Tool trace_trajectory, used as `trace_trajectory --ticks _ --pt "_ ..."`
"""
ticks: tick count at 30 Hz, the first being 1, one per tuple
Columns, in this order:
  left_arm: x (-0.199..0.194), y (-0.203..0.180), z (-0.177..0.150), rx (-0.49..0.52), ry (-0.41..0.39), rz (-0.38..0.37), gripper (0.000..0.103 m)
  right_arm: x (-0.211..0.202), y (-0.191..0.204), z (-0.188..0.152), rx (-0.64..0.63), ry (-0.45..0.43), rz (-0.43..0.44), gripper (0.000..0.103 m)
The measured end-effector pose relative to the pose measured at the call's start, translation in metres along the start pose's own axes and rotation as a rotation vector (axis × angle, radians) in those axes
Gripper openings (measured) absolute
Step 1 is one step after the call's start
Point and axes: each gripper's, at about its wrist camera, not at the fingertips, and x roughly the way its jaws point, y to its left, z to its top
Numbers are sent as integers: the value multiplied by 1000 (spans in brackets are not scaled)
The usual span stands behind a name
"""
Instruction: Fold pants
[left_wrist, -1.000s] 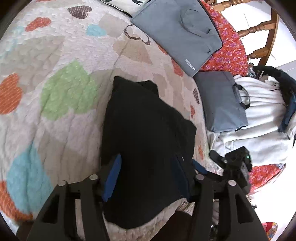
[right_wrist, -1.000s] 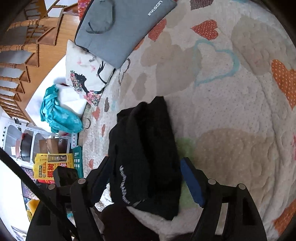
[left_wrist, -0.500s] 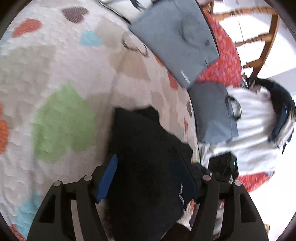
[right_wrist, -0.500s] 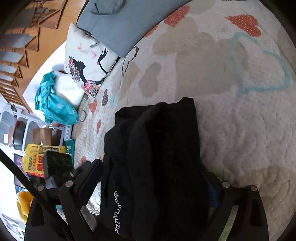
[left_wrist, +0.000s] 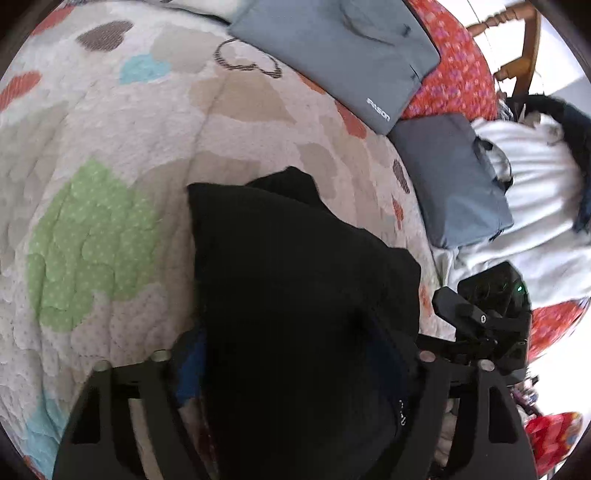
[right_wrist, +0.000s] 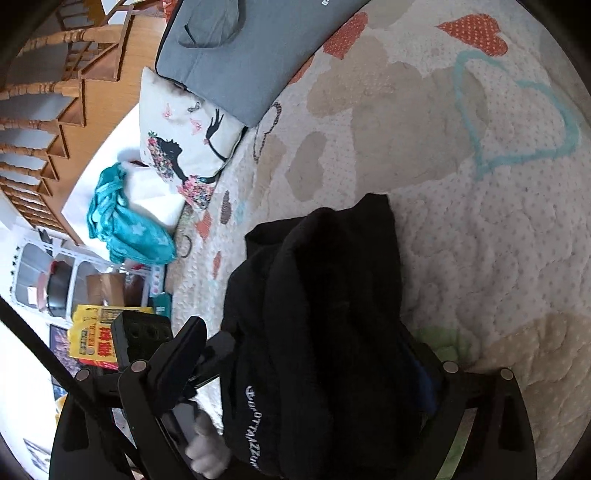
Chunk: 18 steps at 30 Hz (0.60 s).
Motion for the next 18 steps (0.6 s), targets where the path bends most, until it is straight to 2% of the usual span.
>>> trace_trajectory --ticks 1,2,3,7,13,18 --pt "-1 0 -1 -7 9 -10 37 1 2 -1 -6 8 -1 91" --pt "-3 2 -1 -17 13 -27 36 2 6 -2 -14 18 -9 86" --pt "-7 2 -2 -20 5 -28 34 2 8 -3 -17 29 -8 72" --pt "-26 2 -3 -27 -19 -21 33 1 19 -5 -39 29 -15 55" --pt "-58 3 26 -39 -99 -24 33 5 55 10 -96 17 18 52" --pt "-64 5 70 -18 -150 50 33 28 87 45 -153 4 -6 51"
